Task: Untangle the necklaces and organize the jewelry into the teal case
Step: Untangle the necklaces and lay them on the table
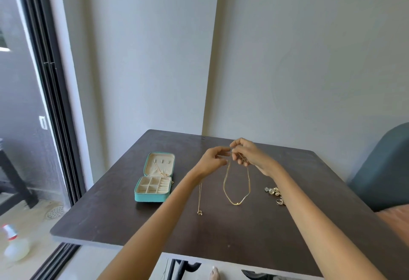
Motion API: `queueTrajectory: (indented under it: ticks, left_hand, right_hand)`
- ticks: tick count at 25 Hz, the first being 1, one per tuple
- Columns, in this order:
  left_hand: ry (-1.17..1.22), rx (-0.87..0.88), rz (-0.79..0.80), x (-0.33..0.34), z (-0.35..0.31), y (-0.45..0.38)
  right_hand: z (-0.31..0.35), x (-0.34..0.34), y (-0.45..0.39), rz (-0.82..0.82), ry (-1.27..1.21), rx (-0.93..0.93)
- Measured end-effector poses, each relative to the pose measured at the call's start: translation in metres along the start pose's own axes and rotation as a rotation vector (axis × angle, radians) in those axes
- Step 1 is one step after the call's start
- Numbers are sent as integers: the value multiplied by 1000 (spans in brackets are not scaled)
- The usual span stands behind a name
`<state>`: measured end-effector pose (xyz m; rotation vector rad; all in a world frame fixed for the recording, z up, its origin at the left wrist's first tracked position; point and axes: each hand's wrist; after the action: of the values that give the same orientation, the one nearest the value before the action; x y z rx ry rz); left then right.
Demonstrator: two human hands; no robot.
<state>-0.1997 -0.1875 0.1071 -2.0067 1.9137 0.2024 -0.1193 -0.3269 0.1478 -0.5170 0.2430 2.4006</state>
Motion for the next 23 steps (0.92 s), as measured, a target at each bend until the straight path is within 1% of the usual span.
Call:
queueTrajectory:
  ticks: [2,4,7,11,15,18,23]
  left_hand:
    - [104,103,77,-4,-10,4]
    - [111,160,51,-4,-15,4]
    - [107,173,8,-5,-19,9]
    - [194,186,135,-9,-27,27]
    - [274,167,187,-11,-32,44]
    - [250,118,207,-7,-26,50]
    - [184,2,144,0,-5,43]
  right_hand:
    - [3,-1,5,3,-21,-41]
    - [6,-4,10,9,-70,-82]
    - [10,-7,24,42,-151,-136]
    - [19,-8,48,169,-201,-180]
    - [23,-3,63,268,-236,-194]
    - [13,2,64,288,-249,-175]
    - [-19,5,45,274,-223,-74]
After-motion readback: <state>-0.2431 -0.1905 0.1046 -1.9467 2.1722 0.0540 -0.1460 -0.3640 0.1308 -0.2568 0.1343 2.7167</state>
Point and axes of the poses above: each hand's wrist, its own y-axis away from the middle knuckle, its own x-axis out of the palm, z = x × y, and after that the axes turned 9 degrees about z, right-handed
